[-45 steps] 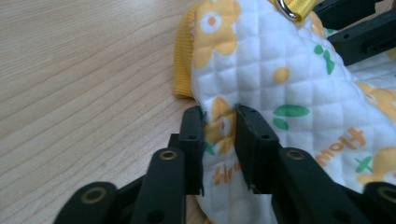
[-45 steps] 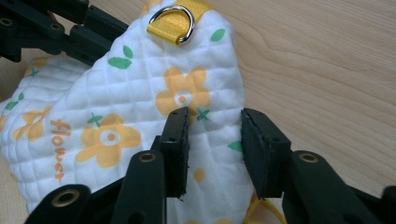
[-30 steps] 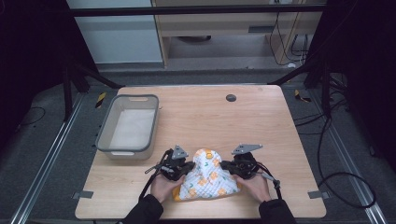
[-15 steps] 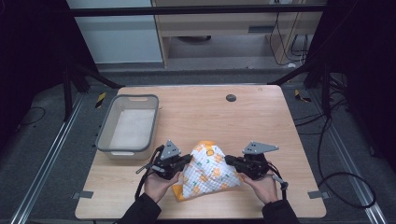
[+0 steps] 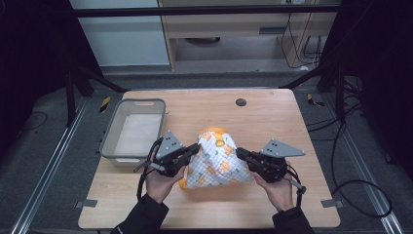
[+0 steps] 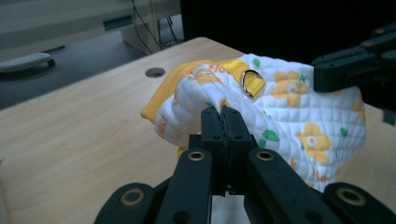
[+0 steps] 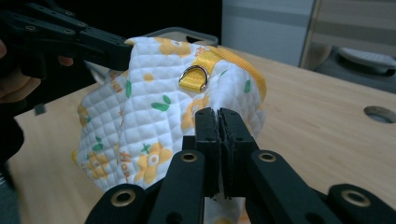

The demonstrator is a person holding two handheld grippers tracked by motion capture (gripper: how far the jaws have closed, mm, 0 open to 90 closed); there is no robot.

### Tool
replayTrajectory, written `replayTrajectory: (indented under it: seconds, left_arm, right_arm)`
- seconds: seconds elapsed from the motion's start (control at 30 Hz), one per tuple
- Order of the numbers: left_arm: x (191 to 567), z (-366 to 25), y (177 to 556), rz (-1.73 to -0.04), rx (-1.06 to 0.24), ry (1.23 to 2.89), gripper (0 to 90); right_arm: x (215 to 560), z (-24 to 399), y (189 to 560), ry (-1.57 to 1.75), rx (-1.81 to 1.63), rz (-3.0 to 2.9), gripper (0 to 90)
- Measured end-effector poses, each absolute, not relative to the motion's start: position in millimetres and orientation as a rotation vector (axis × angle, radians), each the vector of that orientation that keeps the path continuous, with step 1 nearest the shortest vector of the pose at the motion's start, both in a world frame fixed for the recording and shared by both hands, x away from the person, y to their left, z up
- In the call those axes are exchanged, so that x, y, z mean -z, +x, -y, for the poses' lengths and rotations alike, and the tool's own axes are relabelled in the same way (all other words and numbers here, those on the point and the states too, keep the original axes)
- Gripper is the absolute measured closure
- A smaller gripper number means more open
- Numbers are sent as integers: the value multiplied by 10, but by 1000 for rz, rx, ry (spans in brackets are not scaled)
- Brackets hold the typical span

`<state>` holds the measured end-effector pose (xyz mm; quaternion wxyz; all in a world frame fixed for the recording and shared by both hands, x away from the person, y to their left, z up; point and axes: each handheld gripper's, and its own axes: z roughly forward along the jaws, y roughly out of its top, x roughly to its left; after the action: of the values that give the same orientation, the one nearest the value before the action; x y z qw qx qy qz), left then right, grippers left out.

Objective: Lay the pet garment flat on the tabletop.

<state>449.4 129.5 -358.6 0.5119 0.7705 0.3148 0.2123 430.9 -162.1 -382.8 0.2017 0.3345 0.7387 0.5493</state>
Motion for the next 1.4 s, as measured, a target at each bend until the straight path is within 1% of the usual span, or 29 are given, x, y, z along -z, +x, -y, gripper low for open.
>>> replayTrajectory:
  seconds: [0.1, 0.2, 0.23, 0.27, 0.3, 0.33, 0.37, 0.47, 0.53, 0.6, 0.73, 0.83, 0.93, 1.13, 1.23, 1.4]
  left_arm:
    - [3572, -1250, 4689, -801, -546, 1826, 894]
    - [3656, -1197, 4948, -883, -568, 1802, 887]
    - [3709, -1183, 5043, -921, -569, 1787, 879]
    - [3774, -1177, 5152, -971, -556, 1779, 853]
    - [3820, -1180, 5214, -1007, -569, 1774, 770]
    - [3860, -1203, 5251, -1035, -583, 1769, 685]
    - [3881, -1238, 5255, -1039, -569, 1762, 634]
    - [3914, -1357, 5204, -1040, -582, 1765, 512]
    - [3926, -1466, 5150, -1038, -574, 1764, 454]
    - [3933, -1567, 5089, -1042, -584, 1771, 418]
    - [3961, -1726, 4950, -1027, -603, 1794, 383]
    - [4008, -1795, 4850, -1010, -612, 1846, 361]
    - [4085, -1822, 4760, -998, -632, 1902, 358]
    - [4327, -1778, 4690, -1003, -596, 1944, 350]
    - [4456, -1705, 4718, -1009, -561, 1979, 346]
    - [4552, -1602, 4761, -1001, -547, 2035, 327]
  right_arm:
    - [3846, 1557, 4458, 969, -1524, -1983, 869]
    - [3961, 1476, 4707, 1036, -1449, -1894, 863]
    - [4002, 1457, 4774, 1054, -1425, -1881, 855]
    - [4056, 1430, 4860, 1082, -1392, -1880, 830]
    - [4126, 1403, 4954, 1114, -1339, -1880, 786]
    - [4172, 1395, 5007, 1129, -1308, -1884, 770]
    - [4206, 1406, 5043, 1139, -1291, -1889, 740]
    - [4200, 1496, 5016, 1138, -1301, -1888, 669]
    - [4178, 1575, 4968, 1124, -1294, -1880, 640]
    - [4154, 1677, 4908, 1122, -1306, -1885, 608]
    - [4149, 1860, 4796, 1096, -1293, -1921, 559]
    - [4191, 1959, 4727, 1085, -1284, -1960, 527]
    - [4258, 2022, 4657, 1075, -1286, -1999, 500]
    - [4442, 2060, 4579, 1083, -1272, -2060, 473]
    - [4546, 2036, 4600, 1107, -1247, -2101, 467]
    - [4696, 1941, 4661, 1120, -1217, -2156, 465]
